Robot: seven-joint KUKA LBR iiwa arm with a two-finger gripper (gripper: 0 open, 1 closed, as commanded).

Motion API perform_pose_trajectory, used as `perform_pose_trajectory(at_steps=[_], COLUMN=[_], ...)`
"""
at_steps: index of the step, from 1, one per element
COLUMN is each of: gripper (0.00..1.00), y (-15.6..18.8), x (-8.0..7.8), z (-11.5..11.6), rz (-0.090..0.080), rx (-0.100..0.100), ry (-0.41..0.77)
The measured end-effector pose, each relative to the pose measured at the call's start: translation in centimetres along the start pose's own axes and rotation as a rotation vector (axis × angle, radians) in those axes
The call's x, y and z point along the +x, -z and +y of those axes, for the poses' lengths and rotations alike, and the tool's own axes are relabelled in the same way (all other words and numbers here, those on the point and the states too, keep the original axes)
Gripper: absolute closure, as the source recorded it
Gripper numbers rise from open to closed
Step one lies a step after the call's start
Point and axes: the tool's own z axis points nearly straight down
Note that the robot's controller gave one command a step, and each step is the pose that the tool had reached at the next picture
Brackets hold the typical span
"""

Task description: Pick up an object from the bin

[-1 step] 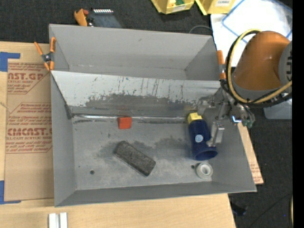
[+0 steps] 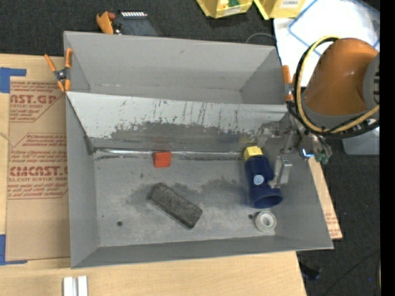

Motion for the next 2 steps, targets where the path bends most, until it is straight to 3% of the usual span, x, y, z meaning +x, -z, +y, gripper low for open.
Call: perform_pose_trajectory(at_steps=[1,2], gripper=[0.0,0.0], y=[-4.6,-6.5], x=[0.5,0.3], z=[-0.2,-2.1], rz=[-0.002,-0.001], rx=[-0.001,0.0], ry=[-0.404,-0.501])
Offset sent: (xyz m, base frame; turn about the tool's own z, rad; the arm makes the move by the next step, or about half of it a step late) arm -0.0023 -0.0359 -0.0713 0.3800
